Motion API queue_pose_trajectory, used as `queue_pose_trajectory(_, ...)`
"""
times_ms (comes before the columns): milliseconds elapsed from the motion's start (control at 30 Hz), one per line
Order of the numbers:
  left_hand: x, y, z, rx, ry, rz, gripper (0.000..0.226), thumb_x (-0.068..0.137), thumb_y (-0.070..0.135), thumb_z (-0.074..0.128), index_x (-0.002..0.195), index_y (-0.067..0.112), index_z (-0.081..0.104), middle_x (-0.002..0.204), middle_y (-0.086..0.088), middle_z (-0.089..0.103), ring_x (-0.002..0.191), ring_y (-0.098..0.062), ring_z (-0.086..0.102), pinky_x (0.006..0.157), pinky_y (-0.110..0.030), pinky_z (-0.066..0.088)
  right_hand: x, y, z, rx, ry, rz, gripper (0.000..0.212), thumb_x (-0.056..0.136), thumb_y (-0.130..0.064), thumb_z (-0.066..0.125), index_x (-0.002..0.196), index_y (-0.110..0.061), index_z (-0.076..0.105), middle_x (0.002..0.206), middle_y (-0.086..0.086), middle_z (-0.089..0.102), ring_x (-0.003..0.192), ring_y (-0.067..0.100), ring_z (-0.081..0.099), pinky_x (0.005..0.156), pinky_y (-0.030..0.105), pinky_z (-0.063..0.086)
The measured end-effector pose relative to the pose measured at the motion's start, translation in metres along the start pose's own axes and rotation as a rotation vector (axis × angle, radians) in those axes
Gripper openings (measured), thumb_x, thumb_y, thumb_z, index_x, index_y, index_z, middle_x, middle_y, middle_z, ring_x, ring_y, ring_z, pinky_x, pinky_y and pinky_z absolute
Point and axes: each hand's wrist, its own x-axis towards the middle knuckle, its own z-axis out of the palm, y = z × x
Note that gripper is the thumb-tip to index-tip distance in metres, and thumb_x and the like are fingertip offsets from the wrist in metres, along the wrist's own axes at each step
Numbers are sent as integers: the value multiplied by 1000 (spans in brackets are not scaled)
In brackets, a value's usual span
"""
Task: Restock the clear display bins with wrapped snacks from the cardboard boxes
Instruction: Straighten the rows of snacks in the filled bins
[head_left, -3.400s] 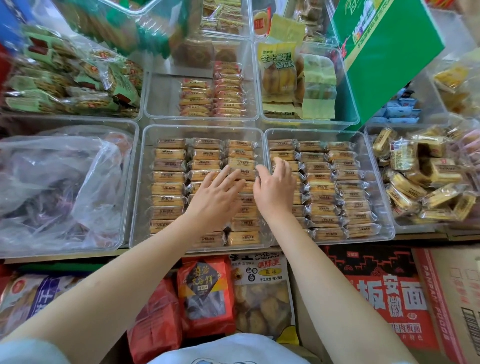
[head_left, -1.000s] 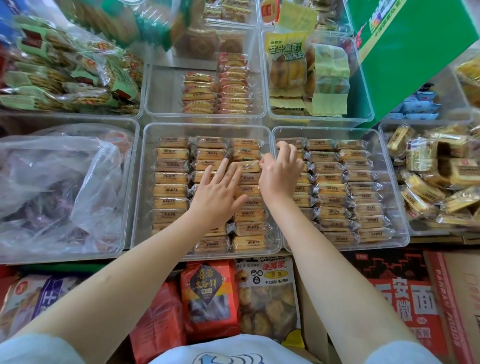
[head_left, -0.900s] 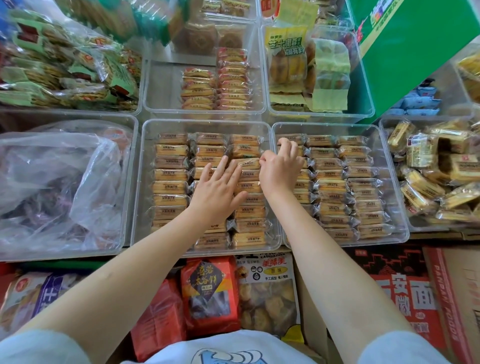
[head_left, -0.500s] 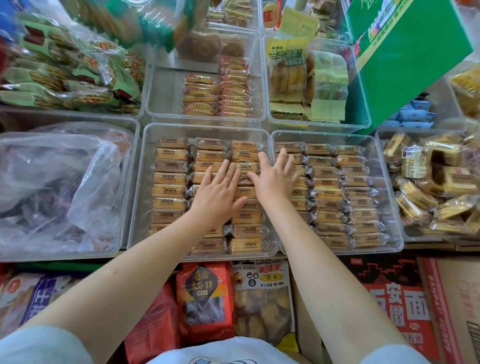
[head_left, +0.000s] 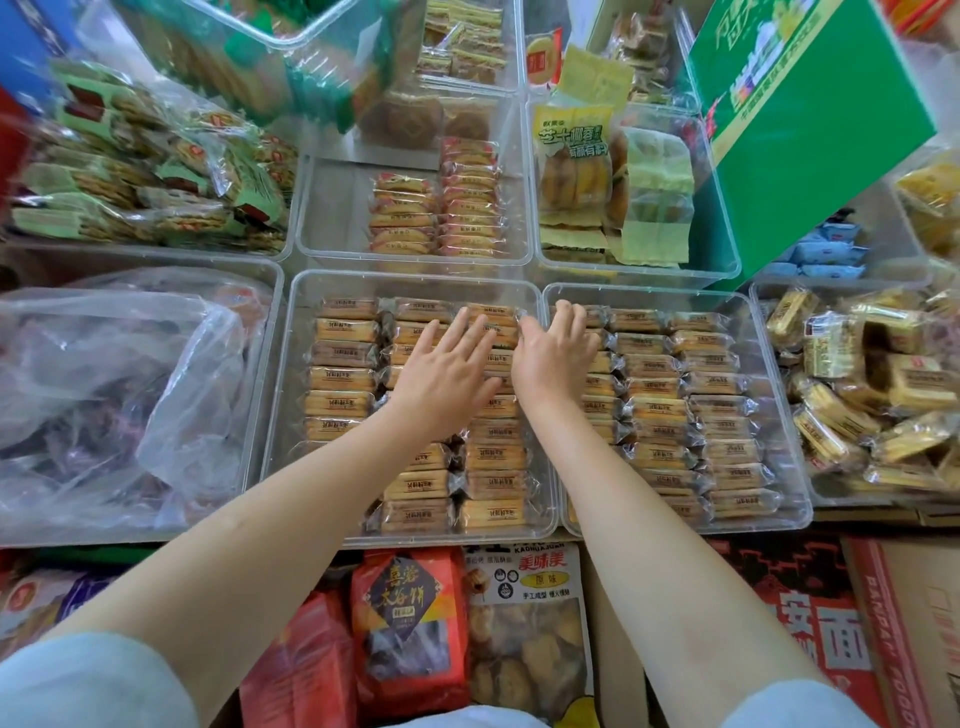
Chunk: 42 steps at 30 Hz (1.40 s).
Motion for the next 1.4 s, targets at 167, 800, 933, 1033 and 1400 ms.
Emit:
queue_pose_trajectory(167,3,-2,11,46,-47,-13,72,103,58,11,161,15,3,169,-4,2,154,-21,-14,125,-48,-4,0,0,0,-26,-18,-5,22,98,-19,59,117,-21,70,147,19,45,140,39,33,108,56,32)
queue_pose_trajectory(800,2,-4,20,60,-40,-22,73,101,64,8,161,23,-2,169,-9,-3,154,-25,-16,124,-51,-6,11,-1,-2,65,-139,19,31,92,-31,49,115,-22,68,153,15,34,142,34,26,110,53,29)
queue_pose_trajectory(933,1,-4,24,35,-25,-23,72,101,64,8,161,26,-4,168,-10,-5,153,-26,-18,124,-51,-7,15,1,-1,112,-157,-2,30,94,-35,47,105,-18,69,151,15,37,141,32,27,110,52,28)
queue_pose_trajectory(1033,-1,-6,25,23,-40,26,67,100,66,7,159,37,-8,168,-12,-9,152,-28,-22,122,-52,-8,15,4,3,135,-104,-29,22,98,-26,50,106,-15,68,144,16,41,135,33,34,104,49,34)
queue_pose_trajectory(1400,1,1,21,49,-15,41,69,99,67,5,160,36,-3,168,-15,-6,154,-33,-14,124,-53,-4,8,5,5,205,142,-29,6,80,-14,72,83,-10,75,122,18,56,118,39,49,84,51,47)
